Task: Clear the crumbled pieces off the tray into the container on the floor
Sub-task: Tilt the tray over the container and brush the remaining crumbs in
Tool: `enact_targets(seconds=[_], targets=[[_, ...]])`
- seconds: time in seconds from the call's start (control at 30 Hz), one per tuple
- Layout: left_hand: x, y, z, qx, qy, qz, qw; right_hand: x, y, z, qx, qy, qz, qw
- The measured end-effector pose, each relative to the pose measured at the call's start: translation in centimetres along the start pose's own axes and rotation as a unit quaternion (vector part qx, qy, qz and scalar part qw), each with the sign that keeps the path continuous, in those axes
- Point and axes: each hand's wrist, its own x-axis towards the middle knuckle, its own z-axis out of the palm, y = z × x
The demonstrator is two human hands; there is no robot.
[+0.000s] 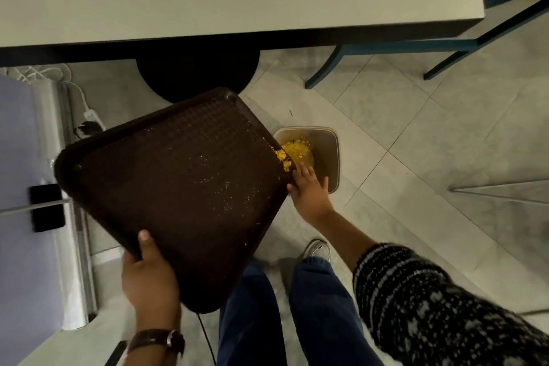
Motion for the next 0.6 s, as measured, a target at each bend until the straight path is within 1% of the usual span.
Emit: enact_targets(seconds=[0.07, 0.13, 0.17, 0.3, 0.37, 0.47, 0.5, 0.53, 0.6], targets=[[-1.1, -0.7, 1.6, -0.01, -0.007, -0.008, 1.0, -1.7, -0.8, 0.7, 0.105, 0.022, 0.056, 0.993], [-2.7, -1.5, 3.3, -0.028, -0.023, -0.017, 0.999, -3.9, -2.0, 1.0, 0.212, 0.05, 0.117, 0.969], [-3.7, -1.7, 4.0, -0.035, -0.031, -0.019, 0.999, -4.9, -2.7, 0.8, 0.244, 0.063, 0.143, 0.957], [-8.1, -0.8, 6.4, -0.085, -0.056, 0.0, 0.995, -9.6, -4.2, -1.2, 0.298, 0.123, 0.207, 0.924], [-10.3, -0.3, 7.3, -0.121, -0.07, 0.001, 0.99, -11.7, -4.9, -2.5, 0.317, 0.131, 0.212, 0.915], [-12.5, -0.3, 8.4, -0.146, -0.08, 0.028, 0.986, -13.1, -6.5, -4.6, 0.412, 0.068, 0.178, 0.891], [-12.9, -0.7, 8.7, -0.156, -0.092, 0.031, 0.983, -13.1, -7.0, -5.3, 0.413, 0.054, 0.175, 0.892], [-13.4, -1.1, 9.2, -0.166, -0.104, 0.031, 0.98, -13.1, -7.0, -5.8, 0.39, 0.06, 0.182, 0.9], [-14.5, -1.5, 9.8, -0.18, -0.122, 0.031, 0.976, -13.5, -5.6, -6.3, 0.314, 0.089, 0.24, 0.914]])
